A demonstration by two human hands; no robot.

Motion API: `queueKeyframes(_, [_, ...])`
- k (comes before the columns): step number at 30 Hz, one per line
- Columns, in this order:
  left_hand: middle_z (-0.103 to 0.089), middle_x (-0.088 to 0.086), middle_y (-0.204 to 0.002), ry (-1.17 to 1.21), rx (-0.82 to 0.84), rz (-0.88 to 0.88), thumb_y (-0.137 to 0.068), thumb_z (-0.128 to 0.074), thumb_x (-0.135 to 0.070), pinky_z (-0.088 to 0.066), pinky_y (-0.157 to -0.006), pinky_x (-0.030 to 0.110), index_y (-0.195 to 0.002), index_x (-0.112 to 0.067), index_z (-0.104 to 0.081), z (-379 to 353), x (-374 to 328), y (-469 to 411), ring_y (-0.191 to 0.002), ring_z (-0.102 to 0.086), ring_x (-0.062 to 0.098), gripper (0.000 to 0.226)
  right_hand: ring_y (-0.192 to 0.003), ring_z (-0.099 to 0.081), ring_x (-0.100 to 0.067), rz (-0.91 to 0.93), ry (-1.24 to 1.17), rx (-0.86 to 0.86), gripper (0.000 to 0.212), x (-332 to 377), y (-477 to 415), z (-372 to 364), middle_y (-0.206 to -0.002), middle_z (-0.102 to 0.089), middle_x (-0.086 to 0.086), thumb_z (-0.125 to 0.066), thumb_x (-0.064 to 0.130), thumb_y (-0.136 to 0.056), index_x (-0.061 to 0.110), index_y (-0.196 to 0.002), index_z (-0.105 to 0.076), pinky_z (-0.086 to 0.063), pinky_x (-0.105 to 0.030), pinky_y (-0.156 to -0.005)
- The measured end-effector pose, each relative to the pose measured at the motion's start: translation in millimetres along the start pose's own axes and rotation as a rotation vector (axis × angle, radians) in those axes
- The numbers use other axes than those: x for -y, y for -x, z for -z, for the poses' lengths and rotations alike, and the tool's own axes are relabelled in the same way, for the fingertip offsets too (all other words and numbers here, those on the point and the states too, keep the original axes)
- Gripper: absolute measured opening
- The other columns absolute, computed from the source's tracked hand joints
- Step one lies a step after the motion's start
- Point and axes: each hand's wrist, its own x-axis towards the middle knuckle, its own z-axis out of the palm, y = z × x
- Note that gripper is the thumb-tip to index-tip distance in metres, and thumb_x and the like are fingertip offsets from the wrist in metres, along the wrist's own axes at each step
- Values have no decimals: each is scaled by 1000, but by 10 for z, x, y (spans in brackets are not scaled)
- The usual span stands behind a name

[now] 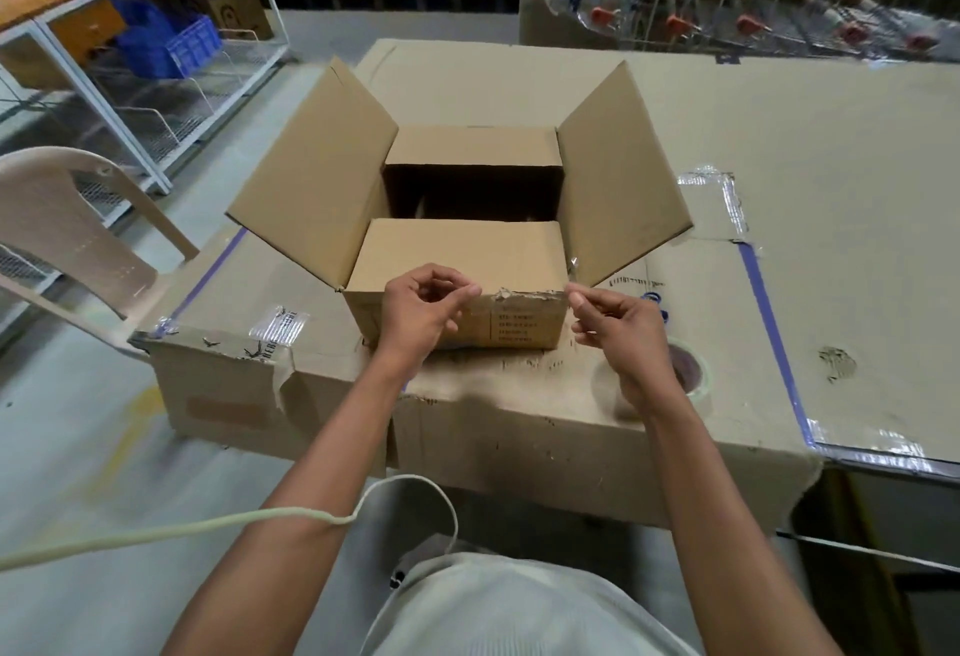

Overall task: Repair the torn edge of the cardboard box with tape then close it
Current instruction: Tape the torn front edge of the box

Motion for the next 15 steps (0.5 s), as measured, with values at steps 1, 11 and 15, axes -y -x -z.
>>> queueKeyframes(1, [-76,14,-89,-20,-6,-2,-83,-86,-11,-58,-56,29,-99,-9,-77,1,33,-13,-74,-69,17,19,-67,-65,-11,5,-10,-37,19,-17,-17,-13,-82,-76,-7,-76,13,-92,12,-111,-79,-59,-22,-66])
queueKeyframes(11, [-78,-10,-90,-273,-44,-119,-81,-88,-15,-59,-74,15,-110,-18,-80,33,151,-170,-79,-71,-1,30,-70,-73,-17,87,64,-319,8,-293,-87,-90,-81,-76,-8,-82,18,-87,13,-91,-77,-62,-26,-67])
queueKeyframes(15, [-71,-8,-99,-442,95,-240,-74,-92,-25,-49,-68,16,-124,-24,-74,70,103,-209,-71,-54,0,52,-66,-70,-17,82,48,-273,2,-294,-69,-141,-80,-74,-11,-76,12,-92,13,-91,-74,-63,-31,-65])
